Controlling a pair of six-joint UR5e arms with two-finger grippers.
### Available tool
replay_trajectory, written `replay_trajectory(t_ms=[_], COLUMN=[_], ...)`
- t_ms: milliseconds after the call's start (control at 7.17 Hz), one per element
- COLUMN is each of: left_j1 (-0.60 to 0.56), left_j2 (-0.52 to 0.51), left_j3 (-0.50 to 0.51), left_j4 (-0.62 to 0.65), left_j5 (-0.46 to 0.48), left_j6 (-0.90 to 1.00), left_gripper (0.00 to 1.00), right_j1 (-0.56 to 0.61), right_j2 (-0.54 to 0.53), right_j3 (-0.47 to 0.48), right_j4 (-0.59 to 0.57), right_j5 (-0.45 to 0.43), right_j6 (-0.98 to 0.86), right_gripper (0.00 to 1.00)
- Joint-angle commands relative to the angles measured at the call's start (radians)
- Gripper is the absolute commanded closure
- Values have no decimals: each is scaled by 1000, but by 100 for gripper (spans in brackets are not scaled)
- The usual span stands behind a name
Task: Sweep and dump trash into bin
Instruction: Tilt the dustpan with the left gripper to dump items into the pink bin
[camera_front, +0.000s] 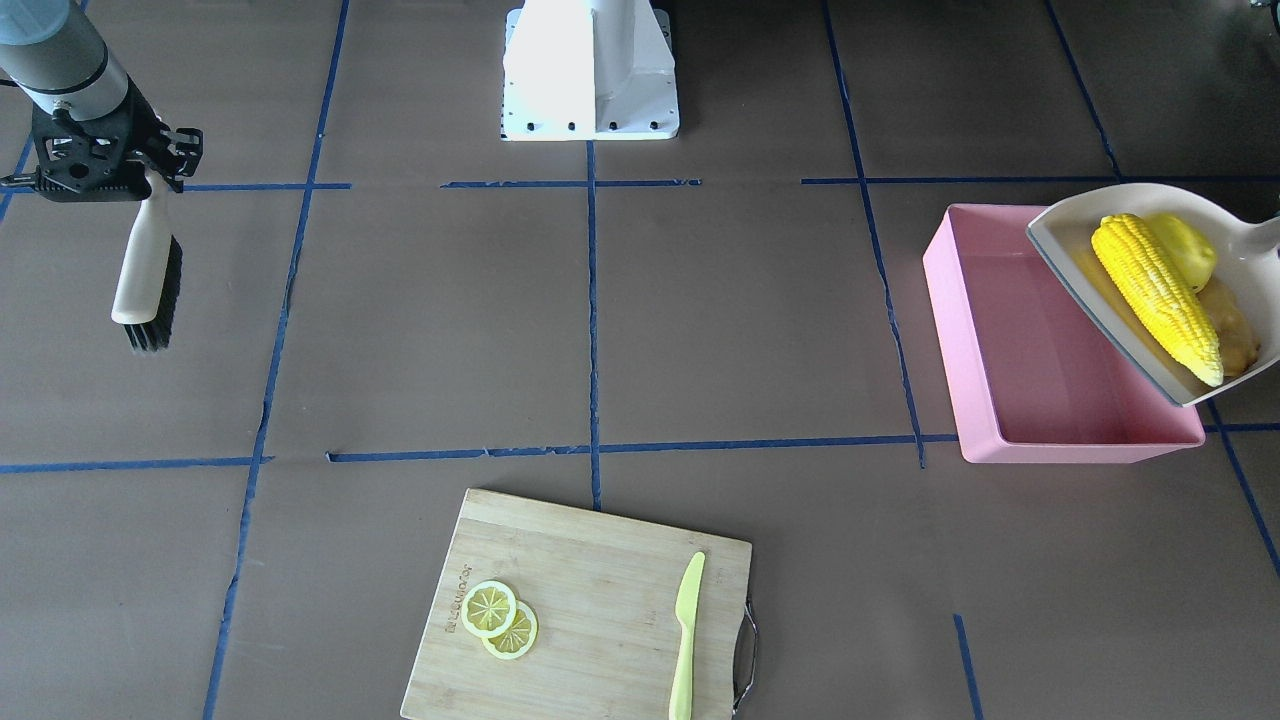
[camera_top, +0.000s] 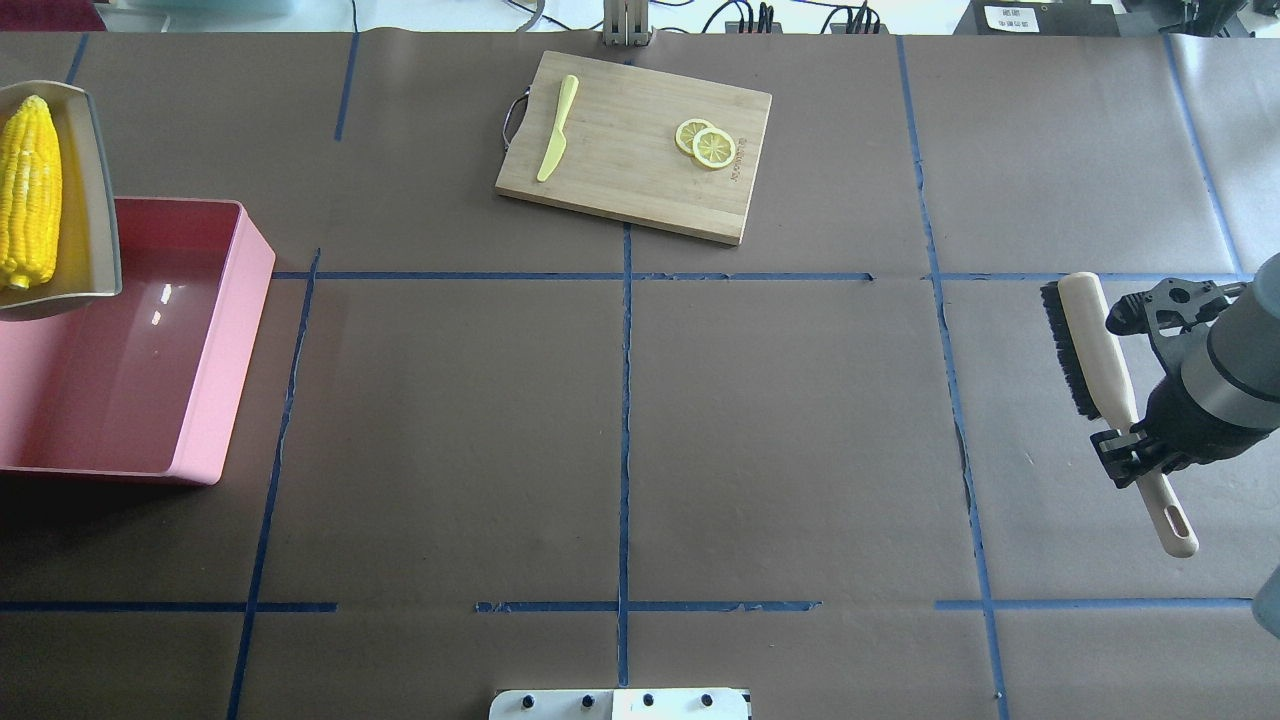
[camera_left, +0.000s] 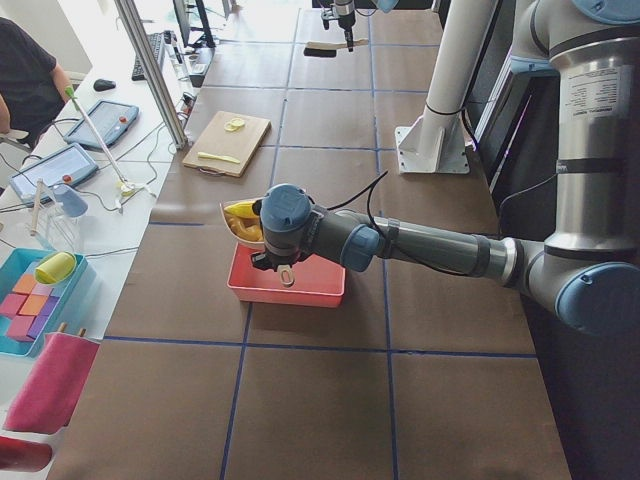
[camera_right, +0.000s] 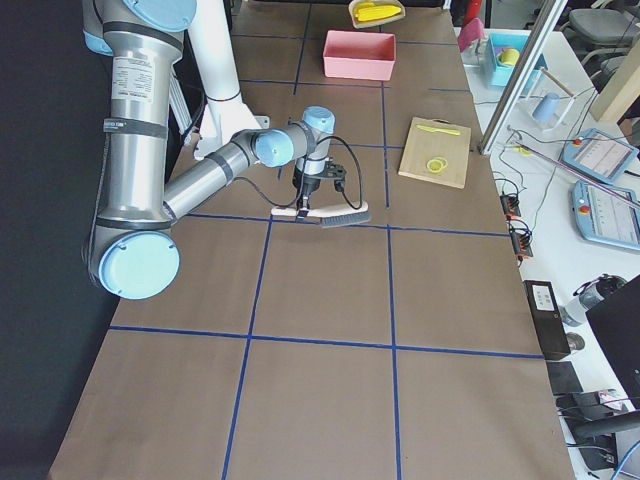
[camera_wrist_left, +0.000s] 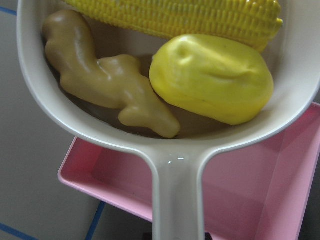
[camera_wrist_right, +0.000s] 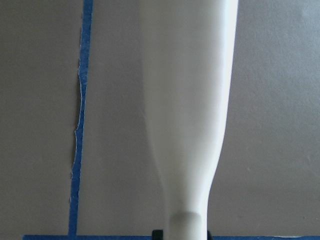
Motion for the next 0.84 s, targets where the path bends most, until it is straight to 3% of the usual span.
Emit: replay_trajectory(t_ms=[0, 419, 698], left_j1=[-19, -6, 16], left_j2=[33, 34, 40], left_j3=[-14, -57, -205], left_j4=[1, 13, 176], left_j5=[163, 346, 463], left_j6=[80, 101, 102], left_gripper=[100, 100, 100], right_j1=[1, 4, 10], right_j2=[-27, -30, -32], right_j3=[-9, -11, -11], right_j4=[36, 37, 36], right_j5=[10, 18, 29], right_j6=[0, -2, -2], right_gripper=[99, 99, 99])
